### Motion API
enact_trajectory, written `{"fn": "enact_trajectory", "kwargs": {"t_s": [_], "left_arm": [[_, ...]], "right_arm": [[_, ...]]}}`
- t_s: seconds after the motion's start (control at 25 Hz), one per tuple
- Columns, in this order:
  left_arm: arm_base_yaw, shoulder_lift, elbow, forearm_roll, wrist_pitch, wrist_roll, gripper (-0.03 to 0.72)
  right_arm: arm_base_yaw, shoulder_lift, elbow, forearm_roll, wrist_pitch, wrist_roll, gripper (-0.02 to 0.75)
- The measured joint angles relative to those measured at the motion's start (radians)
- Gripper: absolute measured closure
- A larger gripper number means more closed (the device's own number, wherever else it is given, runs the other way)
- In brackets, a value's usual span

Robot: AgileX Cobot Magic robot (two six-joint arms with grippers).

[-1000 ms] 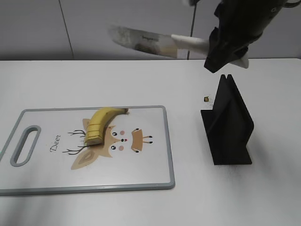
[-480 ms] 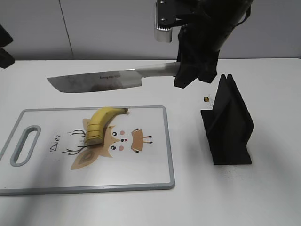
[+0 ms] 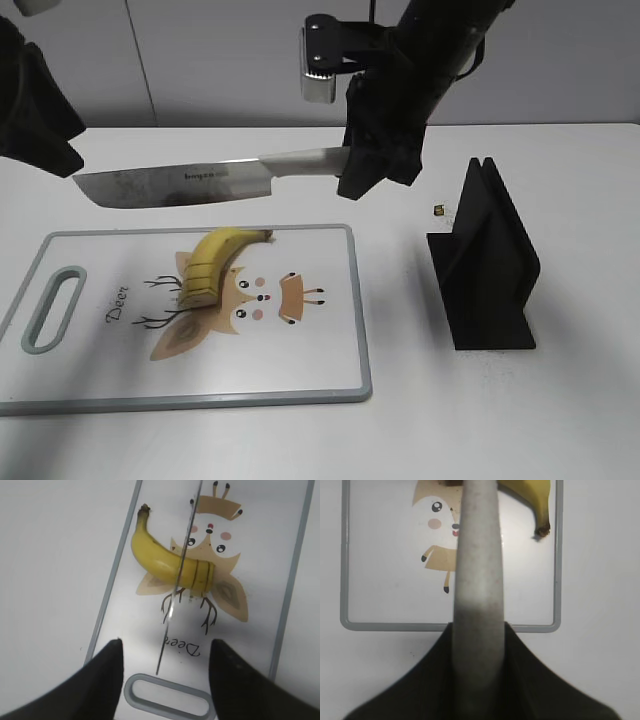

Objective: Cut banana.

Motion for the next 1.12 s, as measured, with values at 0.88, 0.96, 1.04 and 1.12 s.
{"fn": "enact_trajectory", "kwargs": {"t_s": [0.88, 0.96, 1.04, 1.12], "left_arm": [[-0.09, 0.111, -0.007, 0.125, -0.083, -0.046, 0.666], [-0.093, 0.111, -0.007, 0.137, -0.086, -0.062, 0.686], [-0.104, 0.111, -0.007, 0.167, -0.096, -0.106, 0.687], [-0.126, 0.111, -0.007, 0.207, -0.108, -0.15, 0.687]], "right_arm": [[0.0, 0.012, -0.009, 0.033, -0.008, -0.035, 0.577], [0.0, 0.012, -0.009, 0.034, -0.009, -0.032, 0.577], [0.0, 0.013, -0.005, 0.033, -0.018, -0.03, 0.577], [0.001, 0.013, 0.012, 0.023, -0.038, -0.022, 0.577]]}}
